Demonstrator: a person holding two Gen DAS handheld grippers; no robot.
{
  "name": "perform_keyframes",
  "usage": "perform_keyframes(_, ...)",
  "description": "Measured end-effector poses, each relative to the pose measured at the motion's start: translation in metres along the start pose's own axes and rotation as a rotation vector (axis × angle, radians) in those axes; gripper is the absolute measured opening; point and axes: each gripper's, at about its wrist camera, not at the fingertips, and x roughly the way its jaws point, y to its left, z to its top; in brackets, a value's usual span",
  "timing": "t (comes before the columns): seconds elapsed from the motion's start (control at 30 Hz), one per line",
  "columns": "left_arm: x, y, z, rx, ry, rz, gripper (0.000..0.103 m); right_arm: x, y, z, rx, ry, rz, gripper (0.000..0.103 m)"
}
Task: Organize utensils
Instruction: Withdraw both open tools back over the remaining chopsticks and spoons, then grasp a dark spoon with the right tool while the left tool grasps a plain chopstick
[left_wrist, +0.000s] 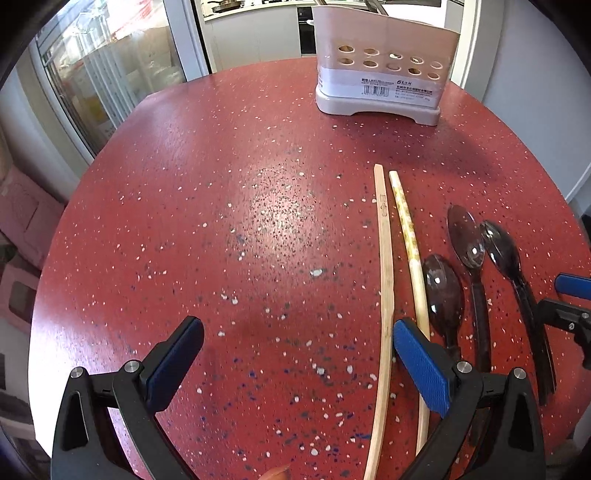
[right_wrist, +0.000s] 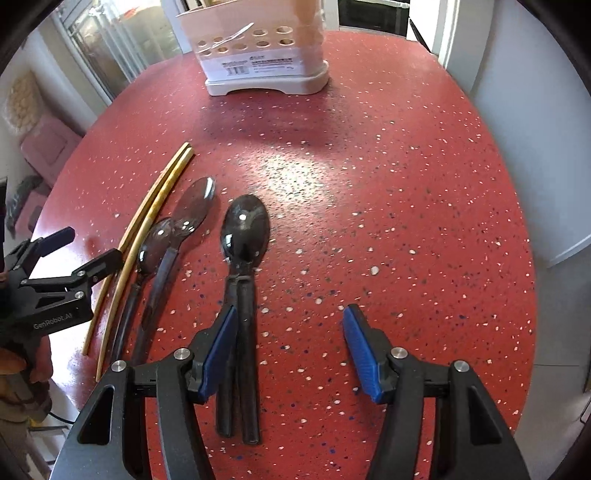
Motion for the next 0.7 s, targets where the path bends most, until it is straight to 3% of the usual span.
perform_keyframes(0.1, 0.003, 0.001, 0.002, -0.007, 0.005, 0.003, 0.103, 0.000, -0.001, -0.001, -0.014, -0.004, -0.035, 0.060)
perform_keyframes(0.27, 0.002, 0.003, 0.002, -0.009, 0.001, 0.004, 0.103, -0.003, 0.002, -0.004, -0.014, 0.007, 0.028, 0.060)
perform_keyframes(0.4, 0.002, 0.003, 0.003, -0.008, -0.002, 0.004, 0.103, -0.001, 0.018, -0.011, -0.109, 0.002, -0.035, 0.060)
perform_keyframes(0.53, 0.002, 0.003, 0.003, -0.006, -0.003, 0.016, 0.103, -0.001, 0.009, -0.007, -0.066, -0.006, -0.083, 0.060)
perform_keyframes(0.7, 0.005, 0.002, 0.008, 0.007, 0.001, 0.014, 0.103, 0.003, 0.004, 0.004, -0.082, 0.024, -0.081, 0.058)
